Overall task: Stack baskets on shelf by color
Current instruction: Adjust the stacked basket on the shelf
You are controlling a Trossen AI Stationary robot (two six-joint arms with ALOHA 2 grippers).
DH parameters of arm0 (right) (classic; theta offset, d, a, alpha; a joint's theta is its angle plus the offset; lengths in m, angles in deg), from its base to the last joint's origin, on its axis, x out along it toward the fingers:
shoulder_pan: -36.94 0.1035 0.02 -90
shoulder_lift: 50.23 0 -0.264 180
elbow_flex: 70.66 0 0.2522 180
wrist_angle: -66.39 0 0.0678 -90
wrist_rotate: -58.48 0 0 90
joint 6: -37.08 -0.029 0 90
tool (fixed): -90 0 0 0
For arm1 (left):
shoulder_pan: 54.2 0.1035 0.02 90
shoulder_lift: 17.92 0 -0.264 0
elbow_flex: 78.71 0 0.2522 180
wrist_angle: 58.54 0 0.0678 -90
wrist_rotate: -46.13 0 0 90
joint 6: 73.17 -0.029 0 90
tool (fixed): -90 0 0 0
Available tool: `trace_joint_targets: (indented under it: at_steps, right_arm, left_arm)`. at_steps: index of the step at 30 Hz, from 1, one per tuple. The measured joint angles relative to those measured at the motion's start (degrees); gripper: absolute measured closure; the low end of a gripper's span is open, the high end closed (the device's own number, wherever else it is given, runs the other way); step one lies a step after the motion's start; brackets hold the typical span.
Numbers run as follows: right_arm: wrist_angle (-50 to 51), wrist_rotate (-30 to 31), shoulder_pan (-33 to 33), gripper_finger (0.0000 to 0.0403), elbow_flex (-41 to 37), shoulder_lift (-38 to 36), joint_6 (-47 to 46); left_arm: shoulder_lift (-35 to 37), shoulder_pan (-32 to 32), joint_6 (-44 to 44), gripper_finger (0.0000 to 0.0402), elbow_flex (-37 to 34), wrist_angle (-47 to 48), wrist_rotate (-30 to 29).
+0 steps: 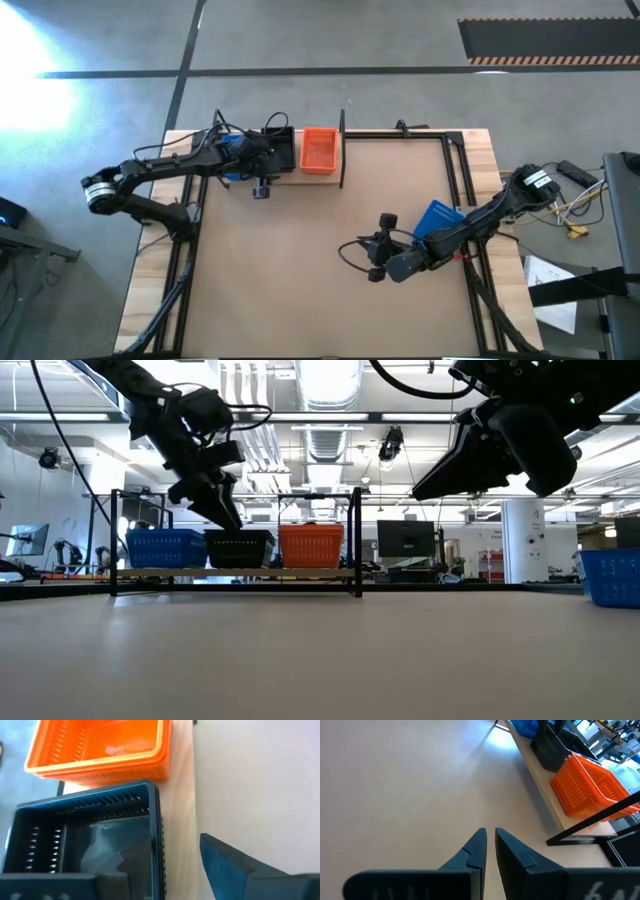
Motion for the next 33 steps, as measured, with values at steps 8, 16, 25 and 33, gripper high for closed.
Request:
trace_joint_targets:
  at_steps: [8,16,25,33]
  right_arm:
    - [0.0,0.0,0.0,0.0371,0.0,0.0,0.1]
    - [0.0,0.0,0.0,0.0371,0.0,0.0,0.2]
    - [-0.3,0.1,-0.5,0.0371,0.0,0.0,0.6]
    - [-0.4,0.1,-0.8,0.0371,0.0,0.0,0.6]
  left_arm:
    - [-0.7,0.0,3.4,0.0231,-0.3,-4.8,-1.8]
    - [-1.1,-0.6,11.9,0.0231,-0.4,-17.6,4.6]
    - [-9.7,-4.3,15.9,0.0275,3.1,-27.4,10.8]
    - [-20.1,-5.4,13.8,0.0274,10.4,-25.6,10.5]
